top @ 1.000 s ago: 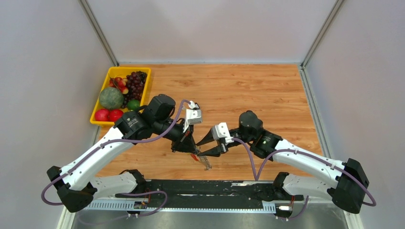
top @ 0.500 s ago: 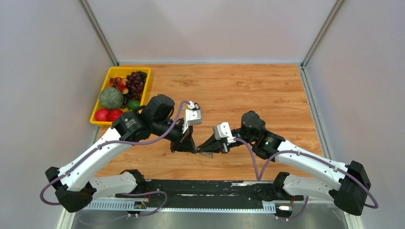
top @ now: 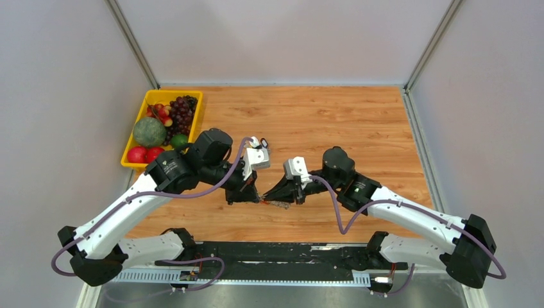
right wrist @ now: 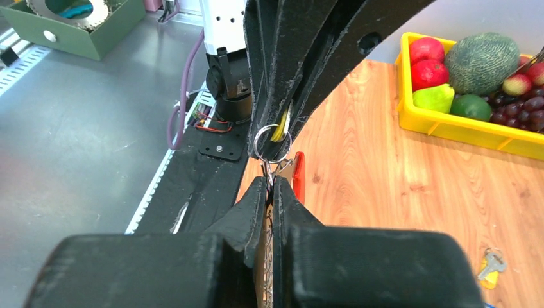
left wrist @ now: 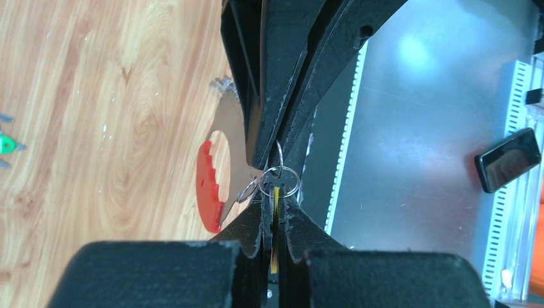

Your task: Remove the keys from the keyring

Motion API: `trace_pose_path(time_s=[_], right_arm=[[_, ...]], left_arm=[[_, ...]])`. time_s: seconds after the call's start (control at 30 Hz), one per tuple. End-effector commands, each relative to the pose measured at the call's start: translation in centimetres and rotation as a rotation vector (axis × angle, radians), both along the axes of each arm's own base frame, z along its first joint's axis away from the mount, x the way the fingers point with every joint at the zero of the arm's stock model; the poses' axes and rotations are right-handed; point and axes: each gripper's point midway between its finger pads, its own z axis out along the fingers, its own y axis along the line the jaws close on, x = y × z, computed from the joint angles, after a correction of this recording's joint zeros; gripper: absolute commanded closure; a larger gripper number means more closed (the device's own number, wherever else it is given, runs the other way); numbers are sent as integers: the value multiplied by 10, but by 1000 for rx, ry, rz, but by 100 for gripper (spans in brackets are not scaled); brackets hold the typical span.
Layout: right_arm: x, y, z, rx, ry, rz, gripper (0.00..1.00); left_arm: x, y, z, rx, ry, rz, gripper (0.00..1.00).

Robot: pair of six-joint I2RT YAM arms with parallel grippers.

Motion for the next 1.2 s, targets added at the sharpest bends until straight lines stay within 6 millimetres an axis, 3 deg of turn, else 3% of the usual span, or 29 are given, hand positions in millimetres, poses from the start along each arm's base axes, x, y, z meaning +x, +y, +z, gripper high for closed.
trace_pose_path(time_s=[0.0,0.3,0.47,0.63,0.93,1.17], right_arm=[[-29,-6,0,-64,152,118,100],[-38,-6,-3,-129,343,129,100],[-40,-5,6,-136,424,126,100],[-46,-6,22,-99,479,149,100],[-45,-3,55,45,659,167,100],[-45,0,64,74,738,186,100]], left_arm=[[32,14,20,9,-187,111,100],[56,12,0,116,-298,155,100],[69,10,11,59,-424,168,100],[69,9,2,40,-466,135,100],[63,7,4,-92,-561,122,100],[69,13,-4,-75,-615,135,100]])
